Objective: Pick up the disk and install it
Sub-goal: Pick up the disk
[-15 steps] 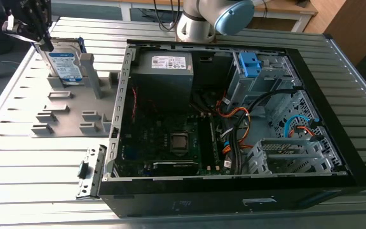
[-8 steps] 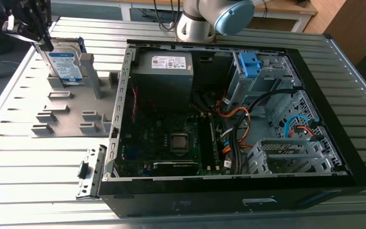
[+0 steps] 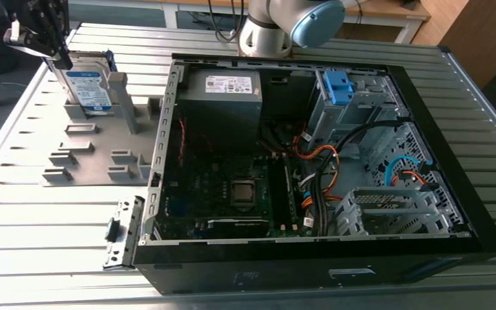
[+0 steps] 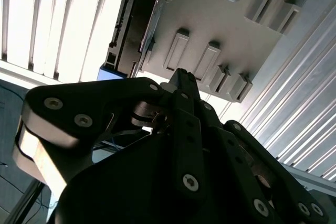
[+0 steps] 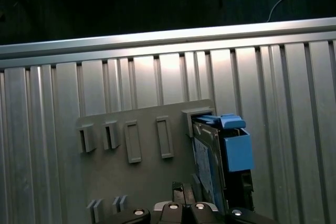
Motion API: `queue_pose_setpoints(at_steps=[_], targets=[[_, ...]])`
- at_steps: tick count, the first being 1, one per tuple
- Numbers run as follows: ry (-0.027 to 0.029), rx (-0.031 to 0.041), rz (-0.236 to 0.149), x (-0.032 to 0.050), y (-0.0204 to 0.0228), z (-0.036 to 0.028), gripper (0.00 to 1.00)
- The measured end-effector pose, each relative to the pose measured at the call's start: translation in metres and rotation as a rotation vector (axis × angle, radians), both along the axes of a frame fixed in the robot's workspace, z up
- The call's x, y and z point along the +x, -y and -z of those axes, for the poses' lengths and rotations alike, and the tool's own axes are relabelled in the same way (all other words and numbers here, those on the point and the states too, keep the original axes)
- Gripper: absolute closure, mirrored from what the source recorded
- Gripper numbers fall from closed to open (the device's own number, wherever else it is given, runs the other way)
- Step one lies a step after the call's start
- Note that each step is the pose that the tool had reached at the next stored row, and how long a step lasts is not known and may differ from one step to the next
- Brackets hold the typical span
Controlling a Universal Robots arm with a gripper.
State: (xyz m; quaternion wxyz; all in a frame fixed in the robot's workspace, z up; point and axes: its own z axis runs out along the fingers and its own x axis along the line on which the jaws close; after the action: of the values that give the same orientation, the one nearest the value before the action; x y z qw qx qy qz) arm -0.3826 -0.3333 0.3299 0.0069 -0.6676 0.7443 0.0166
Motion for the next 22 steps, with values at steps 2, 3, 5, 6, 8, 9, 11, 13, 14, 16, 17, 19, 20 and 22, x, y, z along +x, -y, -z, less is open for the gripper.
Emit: queue_pose_setpoints(at_steps=[2,3,5,6,8,9,11,13,14,16,17,19,20,22], targets=[[0.0,0.0,-0.002,0.0,0.0,0.0,0.89],[0.0,0.0,-0.003,0.0,0.0,0.0,0.89],[0.0,0.0,-0.006,0.0,0.0,0.0,0.89],[-0.0001,0.0,-0.007,0.0,0.0,0.0,0.89],[0.0,0.0,-0.009,0.0,0.0,0.0,0.89],[0.0,0.0,-0.01,0.0,0.0,0.0,0.89],[0.0,0.0,-0.012,0.0,0.0,0.0,0.89],[-0.0001,-0.0001,-0.014,0.0,0.0,0.0,0.89],[0.0,0.0,-0.015,0.0,0.0,0.0,0.89],[0.0,0.0,-0.017,0.0,0.0,0.0,0.89],[0.0,0.0,-0.018,0.0,0.0,0.0,0.89],[0.0,0.0,-0.02,0.0,0.0,0.0,0.89],[-0.0001,0.0,-0.021,0.0,0.0,0.0,0.89],[0.0,0.0,-0.023,0.0,0.0,0.0,0.89]])
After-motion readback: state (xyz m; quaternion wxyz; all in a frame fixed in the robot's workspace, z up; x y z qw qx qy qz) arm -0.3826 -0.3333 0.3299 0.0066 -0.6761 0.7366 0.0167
